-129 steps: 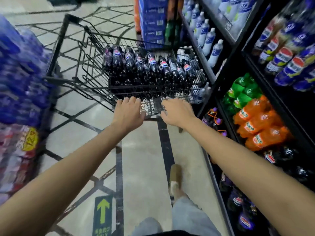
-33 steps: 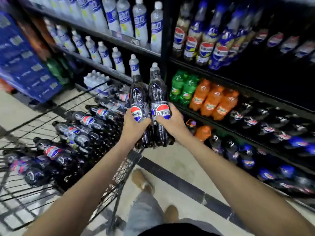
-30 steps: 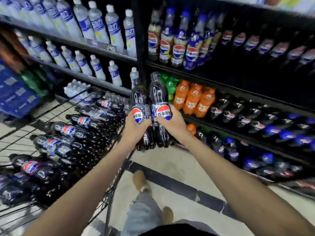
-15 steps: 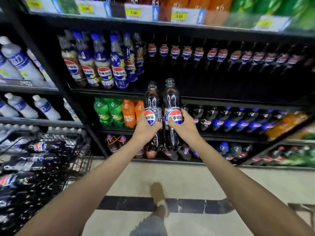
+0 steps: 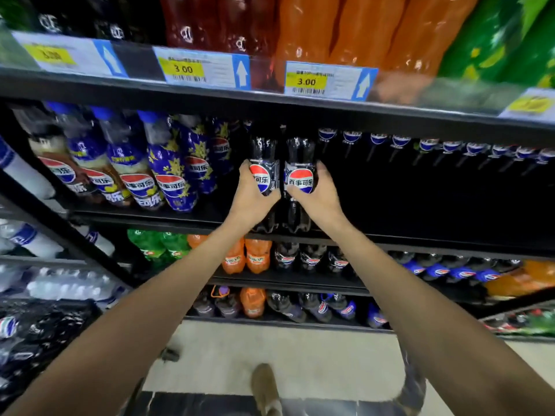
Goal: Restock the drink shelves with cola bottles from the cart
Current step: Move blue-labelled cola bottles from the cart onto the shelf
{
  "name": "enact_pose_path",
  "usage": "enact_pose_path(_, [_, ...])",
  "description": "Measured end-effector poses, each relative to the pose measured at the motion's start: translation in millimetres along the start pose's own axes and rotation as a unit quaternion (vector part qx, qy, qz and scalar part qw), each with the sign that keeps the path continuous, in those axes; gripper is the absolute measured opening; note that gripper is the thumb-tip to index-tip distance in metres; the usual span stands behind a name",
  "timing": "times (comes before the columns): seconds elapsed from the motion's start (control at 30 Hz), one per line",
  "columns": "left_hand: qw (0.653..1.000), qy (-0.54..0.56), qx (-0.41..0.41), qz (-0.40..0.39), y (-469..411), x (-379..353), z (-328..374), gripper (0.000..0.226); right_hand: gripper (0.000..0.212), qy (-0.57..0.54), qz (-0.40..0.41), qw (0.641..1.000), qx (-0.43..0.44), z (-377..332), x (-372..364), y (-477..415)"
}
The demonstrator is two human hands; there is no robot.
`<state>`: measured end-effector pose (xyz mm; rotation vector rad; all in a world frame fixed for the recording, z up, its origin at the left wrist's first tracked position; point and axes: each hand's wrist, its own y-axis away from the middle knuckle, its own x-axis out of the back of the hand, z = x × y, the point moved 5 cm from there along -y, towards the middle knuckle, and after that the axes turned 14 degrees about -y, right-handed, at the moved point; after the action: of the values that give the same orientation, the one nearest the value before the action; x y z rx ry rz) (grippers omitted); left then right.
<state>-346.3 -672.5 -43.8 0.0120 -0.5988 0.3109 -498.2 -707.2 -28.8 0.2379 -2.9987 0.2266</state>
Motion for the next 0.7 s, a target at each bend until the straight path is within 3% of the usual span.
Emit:
enact_pose_path(0.13, [0.999, 0.014, -0.022, 0.029, -22.6, -6.9, -7.0, 0.086, 0.065, 0.022, 0.030, 0.998, 0.041, 14.2, -5.8, -24.9])
enact_pose_path(0.27, [0.998, 0.003, -0.048, 0.041, -32.9, -13.7, -18.9, 0.084, 0.061, 0.033, 0.032, 0.996, 0.075, 25.7, -9.1, -33.4])
enact_pose_path(0.47, [0.993, -0.021, -0.099, 0.057, -40.8, -14.3, -24.5, 0.079, 0.069, 0.036, 0.040, 0.997, 0.061, 34.7, -9.1, -41.7])
enact_pose_path(0.7, [0.994, -0.023, -0.098, 0.040, -35.2, -9.4, -35.1, 0.083, 0.077, 0.058, 0.024, 0.995, 0.078, 37.7, -11.8, -36.7])
